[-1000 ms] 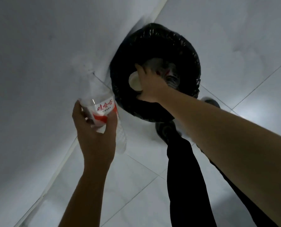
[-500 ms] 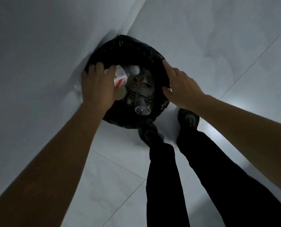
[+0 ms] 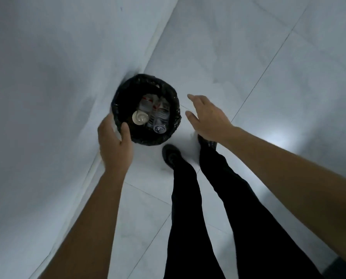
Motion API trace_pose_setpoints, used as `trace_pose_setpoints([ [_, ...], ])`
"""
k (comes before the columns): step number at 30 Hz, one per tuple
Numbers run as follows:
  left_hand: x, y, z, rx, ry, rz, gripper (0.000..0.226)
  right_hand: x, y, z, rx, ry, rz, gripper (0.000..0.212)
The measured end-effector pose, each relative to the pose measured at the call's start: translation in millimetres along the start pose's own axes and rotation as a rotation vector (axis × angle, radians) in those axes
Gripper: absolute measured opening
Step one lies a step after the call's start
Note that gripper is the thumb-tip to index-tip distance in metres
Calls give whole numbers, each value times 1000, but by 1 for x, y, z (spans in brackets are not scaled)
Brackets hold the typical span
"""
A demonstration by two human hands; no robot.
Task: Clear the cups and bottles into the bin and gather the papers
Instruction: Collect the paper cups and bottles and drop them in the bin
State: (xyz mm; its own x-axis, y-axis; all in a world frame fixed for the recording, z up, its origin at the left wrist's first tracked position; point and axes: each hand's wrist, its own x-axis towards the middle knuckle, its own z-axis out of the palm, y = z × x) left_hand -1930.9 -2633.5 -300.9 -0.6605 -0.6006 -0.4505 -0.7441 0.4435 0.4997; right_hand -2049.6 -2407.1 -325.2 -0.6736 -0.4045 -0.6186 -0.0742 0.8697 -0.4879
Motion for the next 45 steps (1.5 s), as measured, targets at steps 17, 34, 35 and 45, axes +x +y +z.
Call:
trace_pose_setpoints([
  [17,-289,226,-294,-463,205,372,57,-391,-160,-257,452,727,-179,53],
  [34,-382,455,-130,-322,-444,924,53,-582,41,-273,649,1440,366,53],
  [35,-393,469,-113,-312,-477,950,54,-590,60,-273,671,1472,392,52],
  [45,-508,622,66,-199,-754,1057,56,-661,249,-323,812,1586,567,60],
])
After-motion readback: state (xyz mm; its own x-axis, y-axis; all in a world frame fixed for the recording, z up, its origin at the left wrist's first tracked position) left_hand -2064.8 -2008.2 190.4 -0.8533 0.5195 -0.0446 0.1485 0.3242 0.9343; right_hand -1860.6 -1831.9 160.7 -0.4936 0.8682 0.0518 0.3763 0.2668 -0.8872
